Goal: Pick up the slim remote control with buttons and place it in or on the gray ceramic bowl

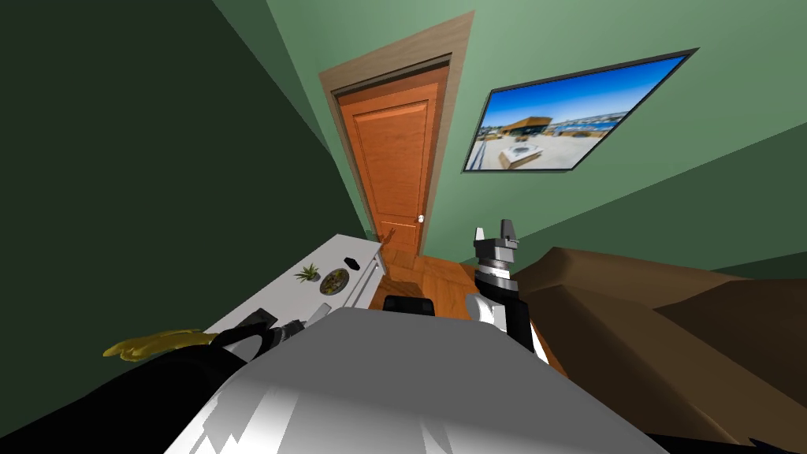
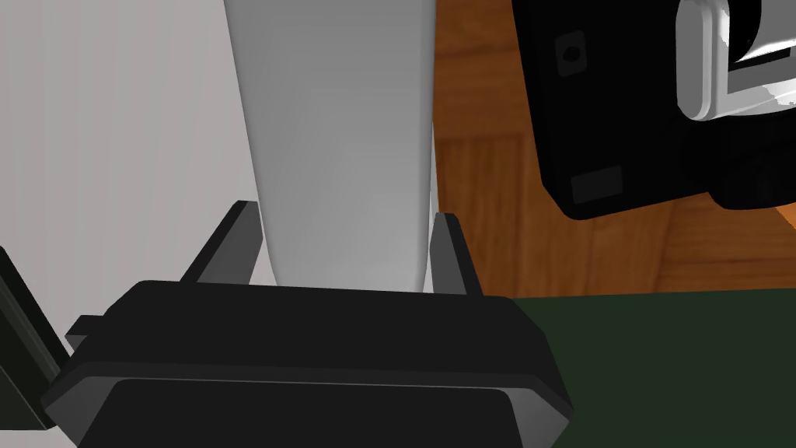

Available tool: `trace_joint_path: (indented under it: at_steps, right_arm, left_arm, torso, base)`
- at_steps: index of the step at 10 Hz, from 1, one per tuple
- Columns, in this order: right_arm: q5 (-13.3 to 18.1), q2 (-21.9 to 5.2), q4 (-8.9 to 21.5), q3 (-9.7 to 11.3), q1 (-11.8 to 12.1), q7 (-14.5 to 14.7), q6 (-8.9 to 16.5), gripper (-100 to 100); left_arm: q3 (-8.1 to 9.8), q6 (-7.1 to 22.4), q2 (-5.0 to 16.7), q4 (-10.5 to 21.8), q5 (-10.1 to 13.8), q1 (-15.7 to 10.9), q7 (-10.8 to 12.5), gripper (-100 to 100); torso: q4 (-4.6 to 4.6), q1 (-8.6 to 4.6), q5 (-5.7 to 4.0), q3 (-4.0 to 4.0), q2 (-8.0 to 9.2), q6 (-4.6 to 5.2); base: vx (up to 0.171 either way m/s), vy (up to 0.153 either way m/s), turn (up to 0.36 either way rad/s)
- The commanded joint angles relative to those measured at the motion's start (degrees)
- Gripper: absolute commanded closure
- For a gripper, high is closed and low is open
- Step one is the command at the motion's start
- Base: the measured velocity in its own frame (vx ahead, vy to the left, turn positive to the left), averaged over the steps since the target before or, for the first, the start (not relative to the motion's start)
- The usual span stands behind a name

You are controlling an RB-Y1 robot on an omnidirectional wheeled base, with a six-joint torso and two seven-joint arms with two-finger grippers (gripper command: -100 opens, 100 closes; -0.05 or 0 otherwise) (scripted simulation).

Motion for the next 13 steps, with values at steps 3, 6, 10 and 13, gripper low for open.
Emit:
trace_joint_path:
  at_steps: [3, 6, 10, 13]
  right_arm:
    - [0.00, 0.00, 0.00, 0.00, 0.00, 0.00, 0.00, 0]
    - [0.00, 0.00, 0.00, 0.00, 0.00, 0.00, 0.00, 0]
    - [0.00, 0.00, 0.00, 0.00, 0.01, 0.00, 0.00, 0]
    - [0.00, -0.01, 0.00, -0.01, 0.00, 0.00, 0.00, 0]
  left_arm:
    - [-0.39, 1.60, 3.33, -2.95, 1.55, 3.61, 2.67, 100]
    - [-0.47, 3.33, 6.16, -5.63, 3.03, 6.62, 5.28, 100]
    - [2.48, 6.41, 9.01, -8.66, 5.52, 9.29, 9.32, 100]
    - [6.02, 9.19, 9.16, -8.67, 7.18, 10.40, 12.23, 100]
  torso:
    - [-0.05, -0.03, 0.03, -0.07, -0.08, -0.01]
    - [-0.10, 0.04, 0.08, -0.15, -0.21, 0.00]
    - [-0.12, 0.16, 0.05, -0.22, -0.32, -0.05]
    - [-0.07, 0.58, 0.06, -0.13, -0.18, -0.12]
  base:
    - [0.150, -0.052, -0.044]
    - [0.176, -0.045, -0.054]
    - [0.191, -0.020, -0.019]
    - [0.158, 0.111, 0.046]
